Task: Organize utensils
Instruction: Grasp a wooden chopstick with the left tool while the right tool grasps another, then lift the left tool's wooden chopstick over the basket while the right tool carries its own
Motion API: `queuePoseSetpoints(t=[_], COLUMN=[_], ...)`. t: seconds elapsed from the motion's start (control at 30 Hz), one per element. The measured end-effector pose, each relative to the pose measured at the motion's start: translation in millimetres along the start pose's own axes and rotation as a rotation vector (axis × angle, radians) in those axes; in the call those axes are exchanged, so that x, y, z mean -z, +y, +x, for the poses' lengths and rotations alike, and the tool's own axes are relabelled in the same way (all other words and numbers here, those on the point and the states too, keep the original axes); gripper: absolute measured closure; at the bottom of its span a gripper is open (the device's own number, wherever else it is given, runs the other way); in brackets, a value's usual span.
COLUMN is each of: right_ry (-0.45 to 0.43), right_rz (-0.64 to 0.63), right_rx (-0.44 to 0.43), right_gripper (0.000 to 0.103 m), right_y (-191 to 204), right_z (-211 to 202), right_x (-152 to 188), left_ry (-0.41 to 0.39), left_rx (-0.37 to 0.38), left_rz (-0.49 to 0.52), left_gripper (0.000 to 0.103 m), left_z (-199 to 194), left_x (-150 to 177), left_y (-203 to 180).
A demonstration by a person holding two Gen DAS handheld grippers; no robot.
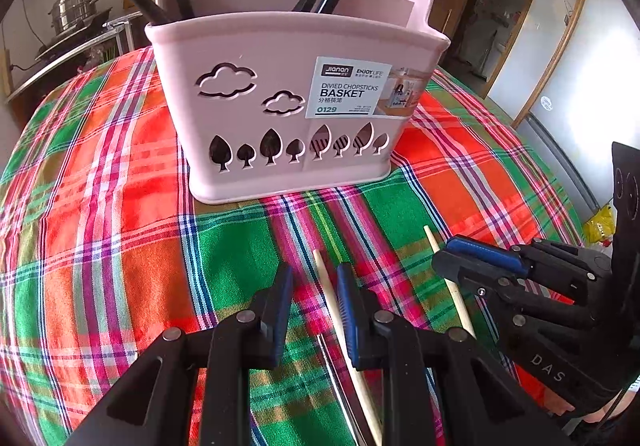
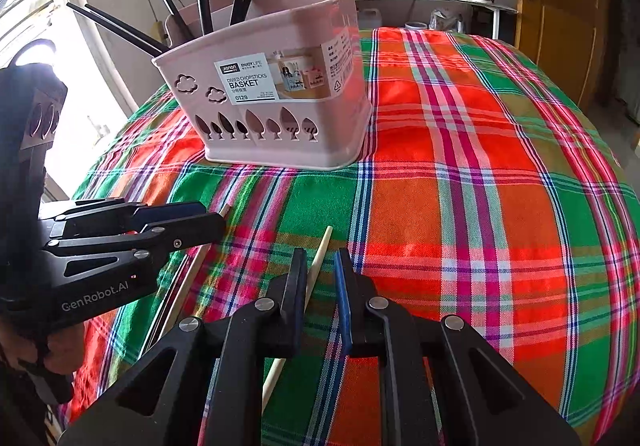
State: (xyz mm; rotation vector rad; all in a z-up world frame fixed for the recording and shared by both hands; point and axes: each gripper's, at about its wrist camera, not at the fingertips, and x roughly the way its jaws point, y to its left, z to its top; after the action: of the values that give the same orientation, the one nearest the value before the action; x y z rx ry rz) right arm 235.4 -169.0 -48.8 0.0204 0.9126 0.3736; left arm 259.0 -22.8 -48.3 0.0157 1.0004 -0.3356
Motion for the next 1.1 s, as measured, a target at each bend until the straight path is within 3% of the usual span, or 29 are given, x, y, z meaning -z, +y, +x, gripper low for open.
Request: queuePoseSetpoints(t=[0.3,0.4,0.47,0.67,1.1], right_ry=[0.028,0.052,0.061,0.051,-0.113], right_rz=[-0.014,-0.016,-0.02,-0.017,-0.024], right_rx=[0.03,0.036,0.045,0.035,-0.009], right_gripper=[0.093,0.093,0.093,0.096,0.099], right_y=[-3.1,-4.4,-4.3,-7.9,-4.6], right_z=[0.7,3.3,5.3,4.3,-53.2], right_x=[-4.4,-9.5,-12.4,-14.6,-37.6], left_ry=[0.015,0.029,0.038,0.042,-0.118], left_rx=[-0.049,-0.058,-0.051,0.001,0.071], left_rz=[0.039,0.052,0.047,-0.015,-0.036], left_gripper=[0.082,0.086,0.095,0.097,0.098], left_z=[2.4,4.6,5.4,4.1,-69.7], left_x=[-2.3,-4.3,-6.6,-11.1,-35.5], left_y=[-13.5,-19.0,-21.0,-16.3,-10.1])
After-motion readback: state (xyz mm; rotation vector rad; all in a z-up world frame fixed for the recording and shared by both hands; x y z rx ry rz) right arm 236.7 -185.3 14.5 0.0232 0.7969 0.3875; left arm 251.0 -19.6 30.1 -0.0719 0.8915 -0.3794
